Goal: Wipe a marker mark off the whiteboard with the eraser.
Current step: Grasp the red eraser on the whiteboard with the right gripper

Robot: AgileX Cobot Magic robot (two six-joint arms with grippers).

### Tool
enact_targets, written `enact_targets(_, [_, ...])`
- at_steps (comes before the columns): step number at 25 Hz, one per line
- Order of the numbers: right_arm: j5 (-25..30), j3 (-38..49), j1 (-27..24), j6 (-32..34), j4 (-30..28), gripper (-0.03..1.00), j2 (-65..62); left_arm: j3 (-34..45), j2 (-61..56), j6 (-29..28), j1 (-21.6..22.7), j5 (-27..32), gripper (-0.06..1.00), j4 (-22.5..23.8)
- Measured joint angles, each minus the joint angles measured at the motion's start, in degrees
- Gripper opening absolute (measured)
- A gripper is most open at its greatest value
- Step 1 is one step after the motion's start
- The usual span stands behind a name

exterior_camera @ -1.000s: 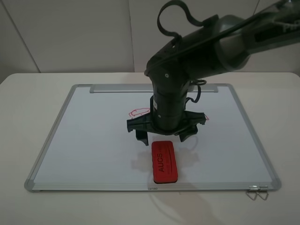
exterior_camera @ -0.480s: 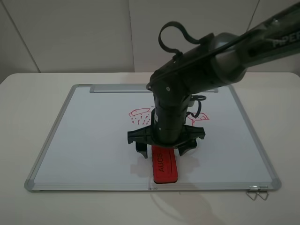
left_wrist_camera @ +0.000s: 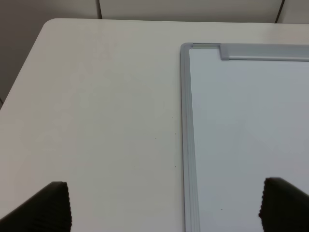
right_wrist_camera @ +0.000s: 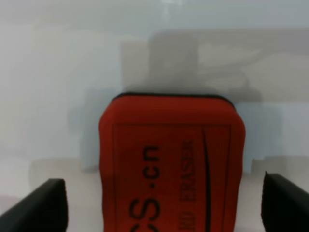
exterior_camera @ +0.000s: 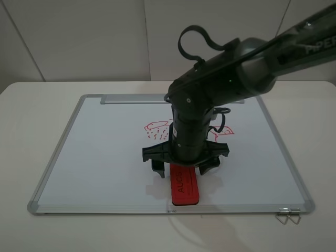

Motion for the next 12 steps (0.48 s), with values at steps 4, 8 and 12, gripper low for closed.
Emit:
enact_targets(4, [-0.2, 0.0, 0.0, 0.0, -0.1, 0.71, 0.2, 0.0, 0.0, 0.0, 0.0, 0.0, 0.78, 0.0])
enact_targets(8, [-0.2, 0.0, 0.0, -0.1, -0.1, 0.71, 0.2, 0.0, 0.0, 0.0, 0.0, 0.0, 0.78, 0.0])
enact_targets(12, [-0.3, 0.0, 0.0, -0.9, -0.3, 0.71, 0.2, 0.0, 0.0, 0.0, 0.0, 0.0, 0.78, 0.0])
